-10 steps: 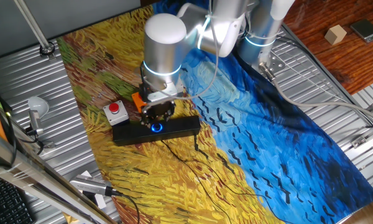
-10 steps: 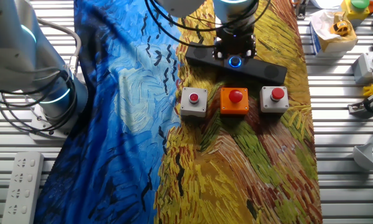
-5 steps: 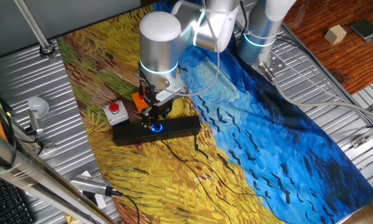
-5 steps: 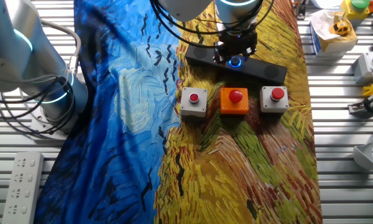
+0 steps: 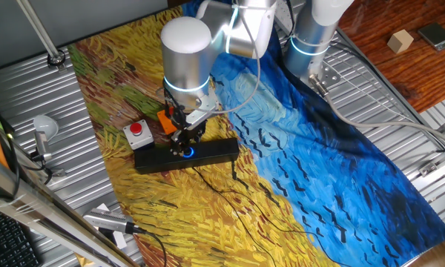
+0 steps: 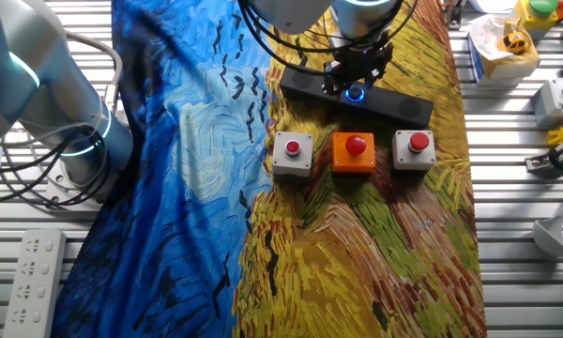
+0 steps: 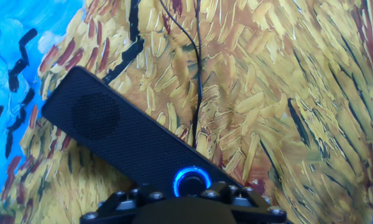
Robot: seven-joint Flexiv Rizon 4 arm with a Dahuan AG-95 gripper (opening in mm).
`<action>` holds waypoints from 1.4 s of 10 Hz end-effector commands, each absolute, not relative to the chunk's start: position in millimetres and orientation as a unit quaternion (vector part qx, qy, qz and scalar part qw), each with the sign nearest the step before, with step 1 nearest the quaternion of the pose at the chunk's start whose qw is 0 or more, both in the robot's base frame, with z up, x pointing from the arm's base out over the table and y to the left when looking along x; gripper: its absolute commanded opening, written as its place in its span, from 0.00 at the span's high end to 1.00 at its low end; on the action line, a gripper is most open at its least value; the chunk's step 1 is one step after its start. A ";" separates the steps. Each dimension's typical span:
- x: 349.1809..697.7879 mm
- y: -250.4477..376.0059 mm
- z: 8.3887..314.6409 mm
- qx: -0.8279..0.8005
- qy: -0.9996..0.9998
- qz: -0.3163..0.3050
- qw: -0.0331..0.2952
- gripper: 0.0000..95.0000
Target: Turn the knob to increase the volume of the speaker
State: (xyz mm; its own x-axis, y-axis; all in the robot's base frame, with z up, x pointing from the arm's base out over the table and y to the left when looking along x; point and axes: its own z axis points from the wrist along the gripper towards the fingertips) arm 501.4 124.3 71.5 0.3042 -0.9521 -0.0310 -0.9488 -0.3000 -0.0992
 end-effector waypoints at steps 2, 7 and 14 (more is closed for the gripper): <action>502.5 123.7 68.7 -0.793 0.607 -0.021 0.049 0.40; 503.0 125.5 61.9 -0.791 0.610 -0.022 0.048 0.40; 502.9 127.7 60.8 -0.764 0.643 -0.025 0.047 1.00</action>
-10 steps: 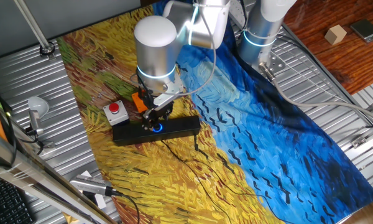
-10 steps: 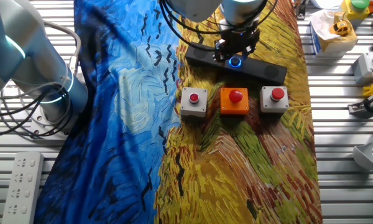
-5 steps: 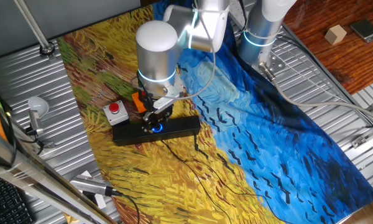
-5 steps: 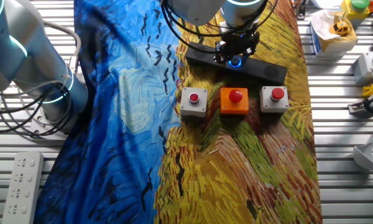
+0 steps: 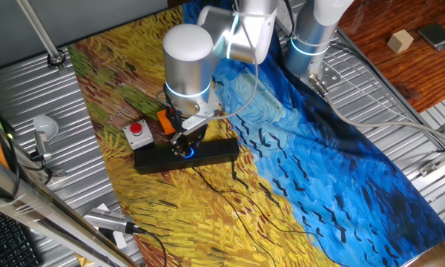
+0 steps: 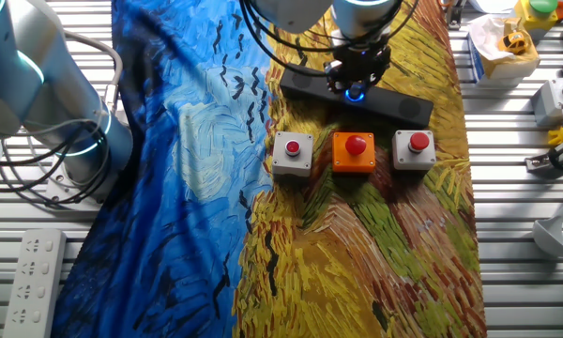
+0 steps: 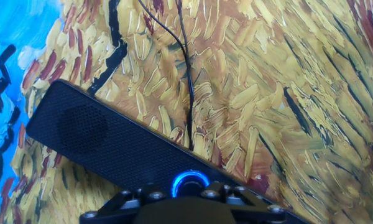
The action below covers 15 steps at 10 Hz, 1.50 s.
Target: Turn the knob to increase the volume of the speaker
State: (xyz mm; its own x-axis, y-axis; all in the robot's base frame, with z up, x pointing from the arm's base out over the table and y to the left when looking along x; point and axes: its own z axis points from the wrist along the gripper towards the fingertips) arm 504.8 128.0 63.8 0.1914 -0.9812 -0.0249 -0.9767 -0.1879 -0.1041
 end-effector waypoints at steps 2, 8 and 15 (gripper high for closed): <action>503.2 127.7 60.9 -0.737 0.673 -0.031 0.049 1.00; 503.4 126.8 53.4 -0.437 0.896 -0.060 0.048 1.00; 503.2 126.7 51.6 -0.064 0.996 -0.033 0.050 1.00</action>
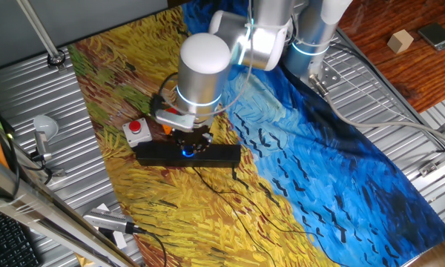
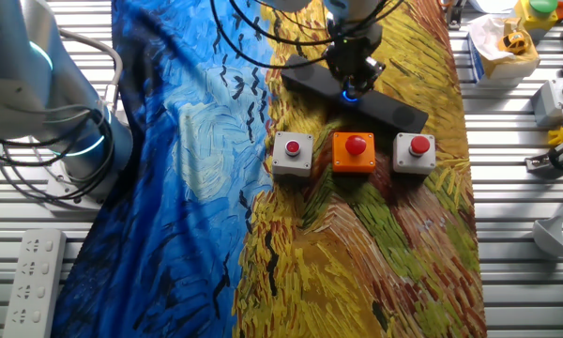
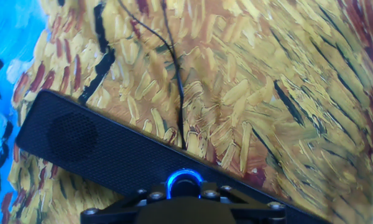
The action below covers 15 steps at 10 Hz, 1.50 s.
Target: Turn the knob to increase the volume of the speaker
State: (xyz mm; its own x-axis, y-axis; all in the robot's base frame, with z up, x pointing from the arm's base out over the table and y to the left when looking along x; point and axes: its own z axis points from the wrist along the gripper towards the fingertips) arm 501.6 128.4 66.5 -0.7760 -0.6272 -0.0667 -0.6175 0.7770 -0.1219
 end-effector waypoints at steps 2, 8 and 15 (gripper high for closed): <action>503.1 126.7 51.7 -0.012 0.998 -0.031 0.047 1.00; 502.1 126.6 53.4 0.015 0.999 -0.026 0.040 0.40; 501.2 128.3 72.8 -0.212 0.976 -0.035 0.033 0.20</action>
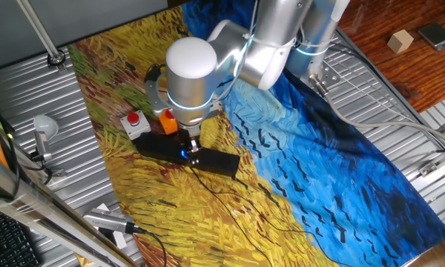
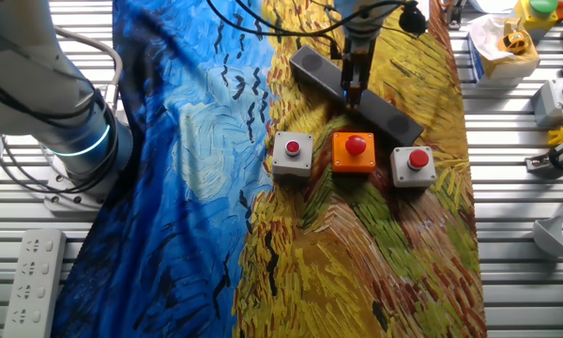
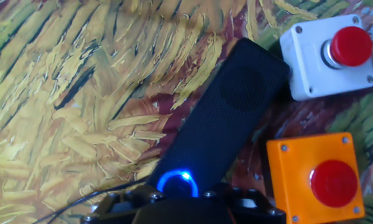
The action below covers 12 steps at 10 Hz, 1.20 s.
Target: Turn the knob to increase the volume of the speaker
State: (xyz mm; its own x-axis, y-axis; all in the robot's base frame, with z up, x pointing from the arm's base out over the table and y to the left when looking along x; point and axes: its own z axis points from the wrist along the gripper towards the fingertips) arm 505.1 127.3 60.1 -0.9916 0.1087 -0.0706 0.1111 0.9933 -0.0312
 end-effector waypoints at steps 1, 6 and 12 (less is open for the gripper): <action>500.6 128.9 79.2 -0.246 0.968 -0.034 0.034 0.20; 495.9 125.2 106.9 -0.367 0.928 -0.053 0.027 0.40; 495.9 125.2 106.9 -0.385 0.922 -0.040 0.030 1.00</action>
